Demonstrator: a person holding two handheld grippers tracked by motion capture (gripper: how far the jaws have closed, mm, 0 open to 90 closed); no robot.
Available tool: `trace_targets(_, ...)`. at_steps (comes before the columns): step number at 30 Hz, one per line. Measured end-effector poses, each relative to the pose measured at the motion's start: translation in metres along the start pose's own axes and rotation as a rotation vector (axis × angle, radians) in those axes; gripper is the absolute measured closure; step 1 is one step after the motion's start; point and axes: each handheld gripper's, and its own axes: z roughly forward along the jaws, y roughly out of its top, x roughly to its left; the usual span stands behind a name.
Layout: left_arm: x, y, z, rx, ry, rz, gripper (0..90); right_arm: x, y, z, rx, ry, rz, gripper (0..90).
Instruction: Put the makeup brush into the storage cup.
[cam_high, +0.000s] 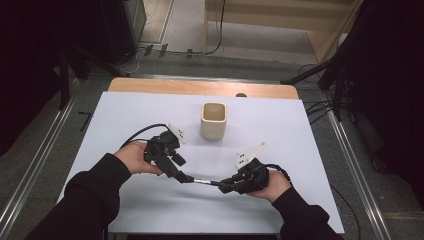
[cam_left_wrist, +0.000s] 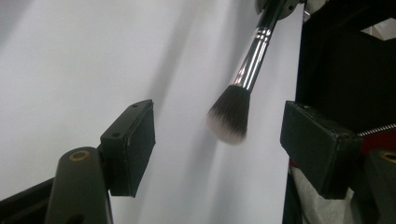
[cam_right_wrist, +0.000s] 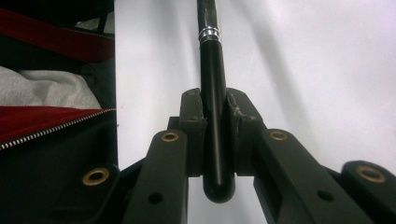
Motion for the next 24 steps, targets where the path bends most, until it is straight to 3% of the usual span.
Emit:
trace_targets(6, 0.007, -0.008, -0.005, -0.026, 0.017, -0.052, 27.8, 0.0, -0.004, -0.005, -0.011, -0.014, 0.029, 79.4)
trace_targets(11, 0.014, -0.018, -0.01, -0.093, 0.024, -0.107, 29.0, 0.001, -0.005, -0.009, -0.026, -0.03, 0.036, 79.4)
trace_targets(19, 0.018, -0.034, -0.012, -0.137, 0.055, -0.179, 28.6, -0.002, -0.007, -0.008, -0.01, -0.064, 0.064, 79.5)
trace_targets(22, 0.015, -0.038, -0.011, -0.156, 0.1, -0.177, 28.6, -0.001, -0.009, -0.01, -0.04, -0.083, 0.066, 79.4)
trace_targets(24, 0.012, -0.04, -0.011, -0.188, 0.108, -0.179, 28.7, 0.001, -0.011, -0.011, -0.042, -0.104, 0.072, 79.4)
